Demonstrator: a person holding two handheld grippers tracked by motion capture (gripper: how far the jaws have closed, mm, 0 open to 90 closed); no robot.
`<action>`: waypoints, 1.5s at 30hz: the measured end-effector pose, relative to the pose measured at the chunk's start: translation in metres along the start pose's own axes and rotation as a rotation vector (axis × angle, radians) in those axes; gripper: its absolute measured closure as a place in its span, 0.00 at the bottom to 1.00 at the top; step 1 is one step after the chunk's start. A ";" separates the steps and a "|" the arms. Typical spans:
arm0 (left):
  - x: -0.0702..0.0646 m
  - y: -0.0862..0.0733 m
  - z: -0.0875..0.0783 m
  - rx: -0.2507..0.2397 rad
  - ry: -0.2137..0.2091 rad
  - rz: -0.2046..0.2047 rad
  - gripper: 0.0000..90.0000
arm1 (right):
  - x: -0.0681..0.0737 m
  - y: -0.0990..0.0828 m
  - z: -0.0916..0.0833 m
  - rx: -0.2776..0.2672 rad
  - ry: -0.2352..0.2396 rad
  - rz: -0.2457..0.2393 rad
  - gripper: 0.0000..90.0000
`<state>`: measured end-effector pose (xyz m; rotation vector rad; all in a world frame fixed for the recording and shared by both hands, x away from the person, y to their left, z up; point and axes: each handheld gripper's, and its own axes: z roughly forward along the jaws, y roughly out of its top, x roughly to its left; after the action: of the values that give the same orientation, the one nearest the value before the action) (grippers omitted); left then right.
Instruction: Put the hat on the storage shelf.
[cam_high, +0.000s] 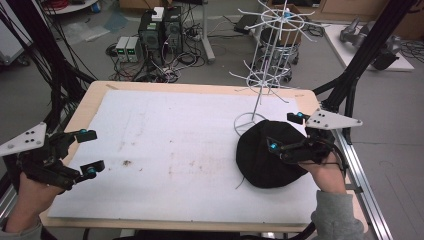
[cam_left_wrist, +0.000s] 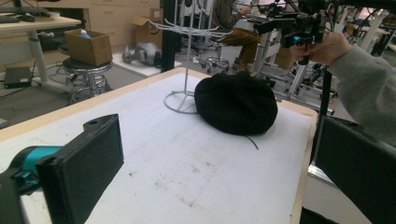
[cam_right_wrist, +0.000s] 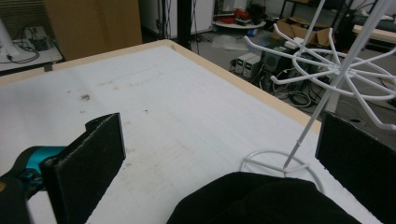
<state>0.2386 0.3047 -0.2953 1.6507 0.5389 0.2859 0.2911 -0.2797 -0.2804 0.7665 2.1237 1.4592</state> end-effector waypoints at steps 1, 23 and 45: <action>0.000 0.000 0.000 0.001 -0.001 0.000 0.02 | -0.001 0.000 0.002 0.001 0.010 -0.003 0.01; 0.002 -0.004 0.002 0.019 0.003 -0.010 0.02 | -0.021 -0.007 0.029 0.082 0.041 -0.031 0.01; 0.007 -0.009 0.006 0.036 0.007 -0.025 0.02 | -0.024 -0.050 0.051 0.196 0.084 -0.050 0.01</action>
<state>0.2454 0.3036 -0.3054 1.6775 0.5723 0.2652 0.3322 -0.2743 -0.3435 0.7269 2.3587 1.2923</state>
